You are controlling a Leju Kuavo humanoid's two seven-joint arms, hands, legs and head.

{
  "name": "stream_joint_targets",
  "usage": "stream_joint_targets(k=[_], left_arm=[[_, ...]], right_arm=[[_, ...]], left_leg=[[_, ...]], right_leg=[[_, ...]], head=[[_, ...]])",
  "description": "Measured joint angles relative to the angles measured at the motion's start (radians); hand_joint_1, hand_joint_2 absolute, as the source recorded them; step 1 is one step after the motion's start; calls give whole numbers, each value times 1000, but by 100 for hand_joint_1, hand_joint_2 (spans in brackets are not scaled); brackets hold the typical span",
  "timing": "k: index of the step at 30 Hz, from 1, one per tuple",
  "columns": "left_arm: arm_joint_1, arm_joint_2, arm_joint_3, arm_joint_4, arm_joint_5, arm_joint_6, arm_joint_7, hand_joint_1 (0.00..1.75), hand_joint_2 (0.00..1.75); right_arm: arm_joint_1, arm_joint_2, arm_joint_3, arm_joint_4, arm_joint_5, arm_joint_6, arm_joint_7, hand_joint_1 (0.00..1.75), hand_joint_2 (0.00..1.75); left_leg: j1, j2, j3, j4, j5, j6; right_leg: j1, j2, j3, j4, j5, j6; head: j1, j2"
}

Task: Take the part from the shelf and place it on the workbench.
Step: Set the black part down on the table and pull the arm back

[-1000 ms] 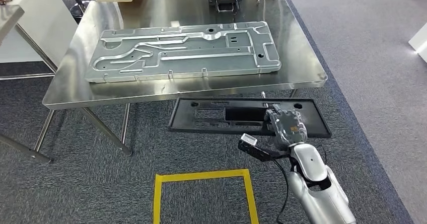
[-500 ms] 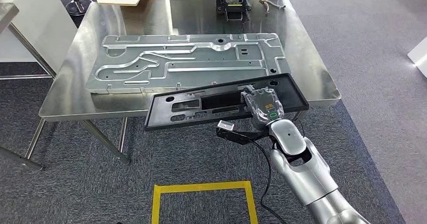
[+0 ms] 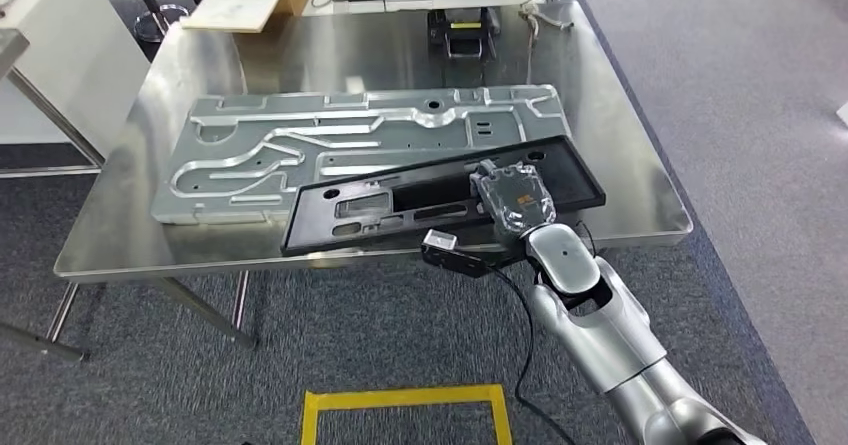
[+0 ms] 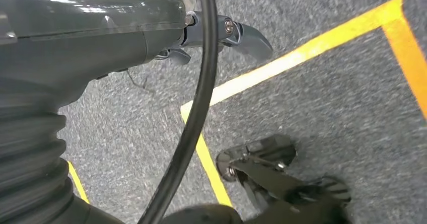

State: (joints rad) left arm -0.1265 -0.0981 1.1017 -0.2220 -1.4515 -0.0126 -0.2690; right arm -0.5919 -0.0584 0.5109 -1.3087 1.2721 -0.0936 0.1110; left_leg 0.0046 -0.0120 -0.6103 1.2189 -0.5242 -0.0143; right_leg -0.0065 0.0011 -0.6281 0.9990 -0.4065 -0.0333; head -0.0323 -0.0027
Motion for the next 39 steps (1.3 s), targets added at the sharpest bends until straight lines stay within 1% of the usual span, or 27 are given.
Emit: stream_joint_targets(k=[2, 3, 4, 5, 6, 7, 8, 9, 12, 14, 16, 17, 18, 19, 20, 22, 23, 24, 27, 28, 29, 31, 33, 34, 35, 37, 39], left_arm=[[1, 0, 0, 0, 1, 0, 2, 0, 175], [2, 0, 0, 0, 2, 1, 3, 0, 175], [3, 0, 0, 0, 3, 2, 4, 0, 175], [4, 0, 0, 0, 4, 2, 5, 0, 175], [5, 0, 0, 0, 4, 2, 5, 0, 175], [6, 0, 0, 0, 5, 2, 5, 0, 175], [7, 0, 0, 0, 6, 2, 5, 0, 175], [7, 0, 0, 0, 6, 2, 5, 0, 175], [6, 0, 0, 0, 6, 0, 5, 0, 175], [4, 0, -1, 0, 7, 0, 5, 0, 175], [2, 0, -1, 0, 7, 0, 5, 0, 175], [2, 0, -1, 0, 8, 0, 6, 0, 175], [2, 0, -1, 0, 9, 0, 6, 0, 175], [2, 0, -1, 0, 9, 0, 7, 0, 175], [3, 0, -1, 0, 10, 0, 7, 0, 175], [3, -1, -1, 1, 12, 0, 8, 0, 175], [2, -3, -2, 2, 13, 0, 8, 0, 175], [1, -4, -2, 2, 14, 0, 8, 0, 175], [-1, -4, -2, 2, 17, 0, 9, 0, 175], [-1, -3, -2, 2, 18, 0, 8, 0, 175], [-2, -3, -2, 2, 18, 0, 8, 0, 175], [-2, -4, -2, 2, 18, 0, 8, 0, 175], [-1, -3, -2, 2, 18, 0, 9, 0, 175], [0, -3, -2, 2, 18, 0, 9, 0, 175], [0, -3, -2, 2, 18, 0, 9, 0, 175], [1, -2, -2, 2, 19, 2, 8, 0, 175], [2, -2, -2, 2, 21, 4, 6, 0, 175]], right_arm=[[-1, 0, 4, 4, -1, -1, 1, 175, 175], [1, 0, 7, 8, -2, -1, 1, 175, 175], [2, 0, 9, 11, -3, -2, 2, 175, 175], [3, 0, 11, 13, -4, -4, 3, 175, 175], [3, 0, 13, 16, -5, -5, 4, 175, 175], [3, 0, 14, 17, -6, -7, 4, 175, 175], [2, 0, 14, 19, -7, -10, 5, 175, 175], [1, 0, 15, 20, -8, -13, 5, 175, 175], [-2, 0, 16, 22, -10, -17, 7, 175, 175], [-6, 0, 16, 24, -12, -19, 8, 175, 175], [-8, 0, 16, 31, -15, -23, 10, 175, 175], [-7, 0, 17, 35, -17, -24, 10, 175, 175], [-7, 0, 17, 39, -17, -25, 10, 175, 175], [-7, 0, 17, 44, -18, -26, 10, 175, 175], [-8, -1, 17, 47, -18, -26, 10, 175, 175], [-10, -2, 17, 52, -18, -28, 11, 175, 175], [-12, -2, 17, 54, -19, -30, 11, 175, 175], [-13, -2, 18, 55, -19, -32, 11, 175, 175], [-18, 0, 21, 57, -18, -34, 11, 175, 175], [-20, 1, 22, 57, -18, -34, 11, 175, 175], [-23, 2, 23, 58, -18, -34, 12, 175, 175], [-27, 5, 24, 60, -18, -34, 13, 175, 175], [-26, 6, 27, 65, -18, -34, 13, 175, 175], [-25, 6, 28, 68, -18, -34, 13, 175, 175], [-25, 6, 28, 70, -19, -34, 13, 175, 175], [-26, 7, 29, 75, -22, -34, 13, 175, 175], [-29, 7, 29, 80, -26, -34, 14, 175, 175]], left_leg=[[5, 3, -67, 74, -67, -9], [7, 4, -84, 73, -85, -12], [8, 5, -88, 44, -78, -13], [9, 6, -81, -11, -39, -12], [10, 7, -70, -81, 26, -11], [9, 8, -61, -140, 81, -5], [6, 8, -54, -181, 122, 1], [4, 8, -52, -202, 143, 9], [2, 8, -35, -212, 140, 34], [4, 7, -16, -217, 133, 47], [1, 7, -1, -217, 118, 55], [0, 6, 8, -217, 109, 56], [-2, 4, 18, -216, 99, 57], [-4, 2, 30, -216, 90, 57], [-6, 0, 44, -216, 80, 57], [-12, -2, 68, -215, 59, 55], [-14, -3, 75, -215, 50, 51], [-15, -4, 81, -215, 44, 47], [-17, -4, 86, -197, 42, 32], [-16, -2, 75, -169, 38, 27], [-15, -1, 52, -125, 26, 22], [-6, 2, -23, -5, -22, 10], [2, 4, -85, 71, -59, -2], [5, 5, -95, 61, -48, -6], [9, 5, -88, 18, -14, -10], [14, 6, -52, -112, 82, -16], [11, 6, -30, -186, 122, -7]], right_leg=[[0, 1, 24, -1, -21, 0], [0, 2, 39, -1, -32, 2], [-1, 2, 55, 0, -44, 4], [-1, 3, 70, 0, -56, 7], [-1, 3, 83, 0, -68, 11], [-1, 4, 93, 2, -78, 16], [0, 5, 98, 2, -87, 22], [1, 6, 102, 3, -93, 29], [-1, 6, 101, 22, -96, 46], [-5, 5, 53, 111, -104, 53], [-6, 4, -33, 236, -146, 58], [-6, 4, -70, 278, -173, 59], [-6, 4, -95, 292, -190, 59], [-5, 4, -103, 273, -184, 57], [-3, 4, -96, 225, -152, 51], [7, 4, -63, 93, -43, 30], [12, 4, -50, 45, -2, 21], [16, 4, -43, 18, 22, 14], [12, 4, -22, 0, 21, 3], [9, 4, -9, -6, 17, -2], [6, 4, 2, -10, 13, -5], [4, 4, 19, -14, -1, -9], [2, 4, 33, -12, -16, -6], [0, 5, 42, -10, -26, -3], [-2, 5, 53, -7, -36, 1], [-5, 5, 75, 1, -59, 11], [-5, 6, 81, 9, -74, 23]], head=[[0, 0], [0, 0], [0, 0], [0, 0], [0, 0], [0, 0], [0, 0], [0, 0], [0, 0], [0, 0], [0, 0], [0, 0], [0, 0], [0, 0], [0, 0], [0, 0], [0, 0], [1, 0], [2, 0], [1, 0], [1, 0], [1, 0], [1, 0], [1, 0], [1, 0], [1, 0], [2, 0]])
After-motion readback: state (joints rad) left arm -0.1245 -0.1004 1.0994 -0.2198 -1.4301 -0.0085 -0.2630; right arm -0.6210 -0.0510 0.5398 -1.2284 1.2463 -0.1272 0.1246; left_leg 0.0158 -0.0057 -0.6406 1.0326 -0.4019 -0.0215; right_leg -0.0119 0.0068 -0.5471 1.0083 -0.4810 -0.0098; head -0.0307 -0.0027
